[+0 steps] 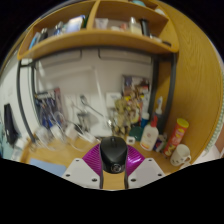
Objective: Arrange mouse
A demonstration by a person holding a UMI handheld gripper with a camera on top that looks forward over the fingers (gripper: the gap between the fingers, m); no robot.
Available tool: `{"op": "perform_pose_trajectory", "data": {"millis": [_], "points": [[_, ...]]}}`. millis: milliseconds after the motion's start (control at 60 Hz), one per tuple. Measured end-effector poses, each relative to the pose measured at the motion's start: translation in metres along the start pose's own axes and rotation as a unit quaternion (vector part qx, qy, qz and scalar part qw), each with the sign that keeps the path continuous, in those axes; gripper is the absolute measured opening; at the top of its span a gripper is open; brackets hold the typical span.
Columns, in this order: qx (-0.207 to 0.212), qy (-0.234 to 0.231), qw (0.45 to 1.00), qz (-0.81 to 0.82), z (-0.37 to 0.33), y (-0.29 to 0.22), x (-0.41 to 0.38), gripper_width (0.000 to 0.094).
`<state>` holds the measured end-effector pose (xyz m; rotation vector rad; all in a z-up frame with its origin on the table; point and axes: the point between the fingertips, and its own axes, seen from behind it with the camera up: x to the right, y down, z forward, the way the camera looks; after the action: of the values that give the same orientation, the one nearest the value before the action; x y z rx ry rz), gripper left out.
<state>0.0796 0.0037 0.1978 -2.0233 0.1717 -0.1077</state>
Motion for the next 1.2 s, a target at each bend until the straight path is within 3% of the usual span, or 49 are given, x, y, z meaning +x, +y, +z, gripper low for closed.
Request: {"op": "perform_pose_trajectory", "data": {"millis": [167,300,400,533,733,883,900,917,967,1133,1200], "points": [[0.064,-0.054,0.996,0.019,-0.059,-0.089,-0.103,0.028],[0.064,-0.092,0.994,0.015,-0.077,-0.092,-0.194,0.0278],[0.035,-0.106,0.994,0.003,-0.066,-0.054,-0.25,0.0277],[-0.035,-0.12,0.992,-0.018,-0.039,0.038,-0.305,0.0277],[-0.119,-0.122,0.984,-0.055,-0.008,0.16,-0.341,0.0276],[-0.158,-0.116,0.979,-0.059,-0.001,0.212,-0.35,0.0279],[-0.161,-0.116,0.978,-0.059,0.0,0.215,-0.349,0.0334],[-0.158,-0.114,0.979,-0.06,-0.001,0.216,-0.349,0.03],[-0.151,-0.108,0.98,-0.069,0.0,0.216,-0.347,0.0318],[-0.166,-0.112,0.978,-0.062,-0.001,0.221,-0.354,0.048],[-0.177,-0.114,0.976,-0.049,-0.008,0.218,-0.352,0.0709]]}}
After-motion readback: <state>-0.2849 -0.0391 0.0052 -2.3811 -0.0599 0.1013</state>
